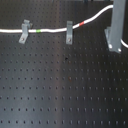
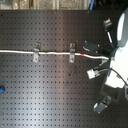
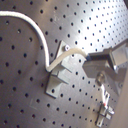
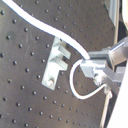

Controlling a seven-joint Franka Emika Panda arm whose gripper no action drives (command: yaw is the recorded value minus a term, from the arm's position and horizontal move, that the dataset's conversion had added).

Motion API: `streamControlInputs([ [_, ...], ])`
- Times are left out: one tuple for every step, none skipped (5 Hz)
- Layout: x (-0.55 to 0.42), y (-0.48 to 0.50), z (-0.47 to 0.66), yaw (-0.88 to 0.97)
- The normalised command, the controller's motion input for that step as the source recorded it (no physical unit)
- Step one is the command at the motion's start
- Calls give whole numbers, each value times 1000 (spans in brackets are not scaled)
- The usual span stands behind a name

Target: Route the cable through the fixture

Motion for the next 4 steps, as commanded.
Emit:
streamControlInputs([
  [137, 365, 8, 180],
  [140, 369, 18, 206],
  [-44, -94, 138, -217],
  [-137, -200, 290, -426],
])
